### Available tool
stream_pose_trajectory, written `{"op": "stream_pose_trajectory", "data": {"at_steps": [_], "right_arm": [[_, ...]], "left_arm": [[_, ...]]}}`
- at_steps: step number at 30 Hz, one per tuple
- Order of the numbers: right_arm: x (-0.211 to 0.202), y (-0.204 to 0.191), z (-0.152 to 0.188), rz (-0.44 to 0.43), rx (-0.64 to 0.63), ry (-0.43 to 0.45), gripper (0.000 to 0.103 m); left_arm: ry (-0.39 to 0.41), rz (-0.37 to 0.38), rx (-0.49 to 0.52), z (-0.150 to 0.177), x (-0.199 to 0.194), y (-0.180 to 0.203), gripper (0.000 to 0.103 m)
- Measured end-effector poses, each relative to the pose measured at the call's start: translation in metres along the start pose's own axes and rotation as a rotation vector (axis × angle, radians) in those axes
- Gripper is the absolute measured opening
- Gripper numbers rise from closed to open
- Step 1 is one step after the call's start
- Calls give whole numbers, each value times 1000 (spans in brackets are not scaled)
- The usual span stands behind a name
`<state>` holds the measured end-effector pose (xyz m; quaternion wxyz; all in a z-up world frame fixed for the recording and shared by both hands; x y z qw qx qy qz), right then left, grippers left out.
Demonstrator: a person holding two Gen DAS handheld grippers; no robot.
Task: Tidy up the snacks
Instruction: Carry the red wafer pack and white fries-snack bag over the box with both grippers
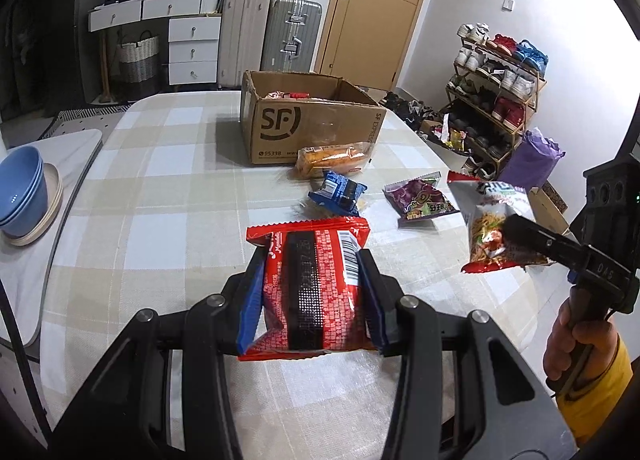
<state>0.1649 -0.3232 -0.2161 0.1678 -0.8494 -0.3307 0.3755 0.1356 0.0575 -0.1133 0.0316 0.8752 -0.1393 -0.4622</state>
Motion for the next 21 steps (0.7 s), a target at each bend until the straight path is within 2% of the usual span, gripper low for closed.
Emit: {"op": "stream_pose_trajectory", "data": {"at_steps": [4, 10, 13, 16, 21], "right_arm": [[-6, -3, -20, -27, -11, 24, 52], [-4, -8, -76, -41, -57, 45, 52], [-2, -9, -104, -65, -69, 44, 52], [4, -12, -135, -52, -116, 42, 52], [22, -8, -188, -53, -146, 22, 52]], "left_arm": [[18, 2, -37, -9, -5, -11, 40], [48, -3, -50, -44, -10, -23, 40], [69, 1, -41, -73, -10, -26, 40], [86, 3, -27, -105, -9, -30, 40], [113, -31, 11, -167, 1, -28, 40]]}}
Point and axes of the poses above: each gripper's, at about its wrist camera, not at the fingertips, and x roughly the way its jaws point, y to its right, z to its underside, the point moved 5 cm from there along x, roughly the way its jaws point, and after that the axes turned 12 degrees about -y, right-handed, at the moved point
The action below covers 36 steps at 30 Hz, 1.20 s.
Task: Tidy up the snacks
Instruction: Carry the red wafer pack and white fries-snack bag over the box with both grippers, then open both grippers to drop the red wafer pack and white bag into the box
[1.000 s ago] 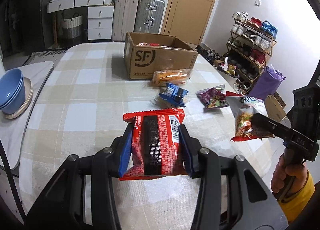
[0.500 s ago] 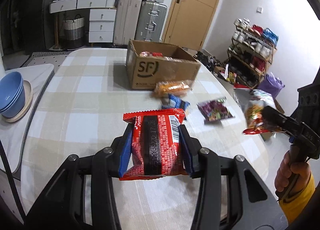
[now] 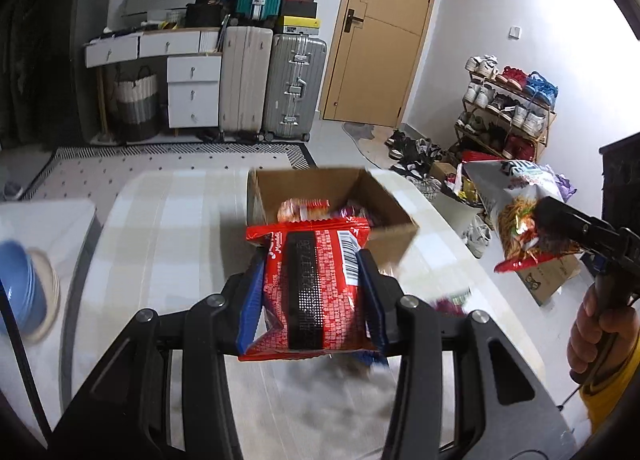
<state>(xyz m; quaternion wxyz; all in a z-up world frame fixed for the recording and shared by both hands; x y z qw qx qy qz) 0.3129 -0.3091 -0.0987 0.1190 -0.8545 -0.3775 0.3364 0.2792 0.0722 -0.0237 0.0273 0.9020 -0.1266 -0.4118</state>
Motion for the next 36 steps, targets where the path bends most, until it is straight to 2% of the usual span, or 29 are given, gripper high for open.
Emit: {"op": "stream_pose_trajectory", "data": {"at_steps": [5, 9, 12, 17, 24, 27, 36], "right_arm": [[26, 24, -50, 13, 13, -9, 52], [54, 48, -76, 56, 31, -42, 52], [78, 68, -84, 76, 56, -82, 52], [108, 87, -94, 123, 37, -131, 52], [130, 98, -89, 149, 13, -180, 52], [136, 102, -84, 176, 9, -196, 52], [149, 109, -75, 186, 12, -235, 52]], "left_arm": [[18, -60, 41, -56, 26, 7, 40], [-9, -5, 25, -94, 56, 13, 40], [-23, -36, 33, -116, 82, 15, 40], [-52, -27, 10, -144, 131, 16, 40], [-102, -39, 32, -164, 188, 19, 40], [-114, -44, 42, -165, 202, 22, 40], [-147, -41, 38, -172, 237, 22, 40]]}}
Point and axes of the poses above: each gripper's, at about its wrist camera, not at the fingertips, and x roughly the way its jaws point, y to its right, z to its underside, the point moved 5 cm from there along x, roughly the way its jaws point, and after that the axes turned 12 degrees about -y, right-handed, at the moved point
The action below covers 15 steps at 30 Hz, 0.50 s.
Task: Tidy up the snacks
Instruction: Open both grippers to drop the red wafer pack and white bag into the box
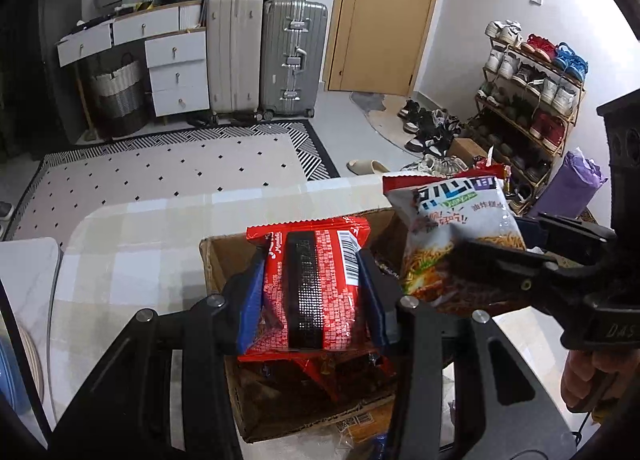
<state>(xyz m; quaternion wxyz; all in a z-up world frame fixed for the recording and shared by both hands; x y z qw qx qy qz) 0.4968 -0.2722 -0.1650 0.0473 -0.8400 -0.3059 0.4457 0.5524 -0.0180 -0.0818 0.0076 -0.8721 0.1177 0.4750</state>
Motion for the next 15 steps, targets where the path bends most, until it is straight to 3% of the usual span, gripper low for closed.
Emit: {"op": "stream_pose_trajectory", "data": {"at_steps": [8, 15], "right_arm": [[8, -1, 4, 17, 3, -30, 52], [10, -1, 5, 33, -7, -41, 52]], "left_arm": [[-21, 12, 7, 0, 23, 0, 40], [-6, -1, 30, 5, 20, 7, 40]]}}
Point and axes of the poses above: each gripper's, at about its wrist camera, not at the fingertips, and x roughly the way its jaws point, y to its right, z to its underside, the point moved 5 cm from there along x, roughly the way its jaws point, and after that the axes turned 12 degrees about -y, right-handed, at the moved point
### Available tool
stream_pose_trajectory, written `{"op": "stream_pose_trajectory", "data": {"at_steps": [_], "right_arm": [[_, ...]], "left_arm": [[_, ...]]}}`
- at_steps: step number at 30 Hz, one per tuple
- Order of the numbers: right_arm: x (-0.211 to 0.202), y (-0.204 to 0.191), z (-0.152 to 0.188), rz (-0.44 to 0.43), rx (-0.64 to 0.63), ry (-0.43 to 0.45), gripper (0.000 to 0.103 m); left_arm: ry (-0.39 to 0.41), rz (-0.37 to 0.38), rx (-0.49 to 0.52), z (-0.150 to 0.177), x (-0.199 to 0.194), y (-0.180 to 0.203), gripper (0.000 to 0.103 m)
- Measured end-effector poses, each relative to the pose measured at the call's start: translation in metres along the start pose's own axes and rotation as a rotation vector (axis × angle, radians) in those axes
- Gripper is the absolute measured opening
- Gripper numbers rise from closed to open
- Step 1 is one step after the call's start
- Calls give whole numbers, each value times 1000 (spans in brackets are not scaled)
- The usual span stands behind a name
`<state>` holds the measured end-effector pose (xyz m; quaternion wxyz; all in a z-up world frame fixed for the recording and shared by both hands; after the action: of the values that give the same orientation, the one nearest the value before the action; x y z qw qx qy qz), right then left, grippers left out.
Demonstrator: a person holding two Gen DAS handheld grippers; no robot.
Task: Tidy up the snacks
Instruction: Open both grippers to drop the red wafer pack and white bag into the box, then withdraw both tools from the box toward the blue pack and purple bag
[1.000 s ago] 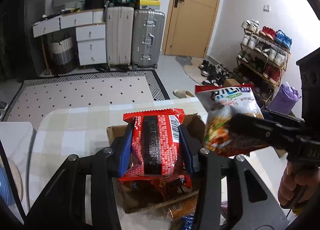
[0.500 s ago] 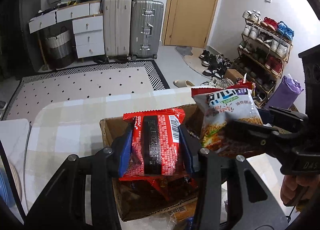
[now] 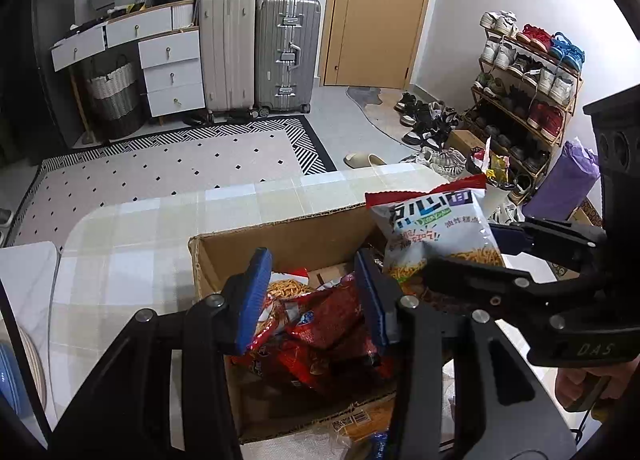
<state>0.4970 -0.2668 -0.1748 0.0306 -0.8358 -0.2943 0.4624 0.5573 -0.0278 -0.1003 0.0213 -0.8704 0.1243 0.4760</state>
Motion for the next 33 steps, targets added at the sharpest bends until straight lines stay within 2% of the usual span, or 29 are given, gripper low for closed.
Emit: {"op": "stream_pose_trajectory", "data": {"at_steps": [5, 12, 22, 30, 33], "right_arm": [[6, -2, 1, 18, -16, -28, 52], [4, -5, 1, 53, -49, -23, 52], [-15, -9, 1, 15, -25, 12, 52], [-67, -29, 12, 18, -34, 79, 52], [-95, -41, 21, 2, -35, 121, 52]], "left_arm": [[11, -7, -3, 15, -11, 1, 40], [8, -14, -5, 31, -25, -2, 41], [8, -23, -6, 46, -44, -6, 41], [46, -13, 14, 66, -95, 7, 41], [71, -16, 21, 78, -123, 18, 49]]}}
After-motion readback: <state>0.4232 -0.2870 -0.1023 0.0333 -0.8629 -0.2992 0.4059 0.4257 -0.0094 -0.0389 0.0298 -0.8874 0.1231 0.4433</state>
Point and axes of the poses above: each gripper's, at about its wrist camera, not at the fingertips, and x roughly the way its jaws point, y to its right, z to its underside, the point moved 5 cm from there along x, roughly the way its jaws point, and after that the axes turned 12 degrees about -y, right-handed, at the moved point
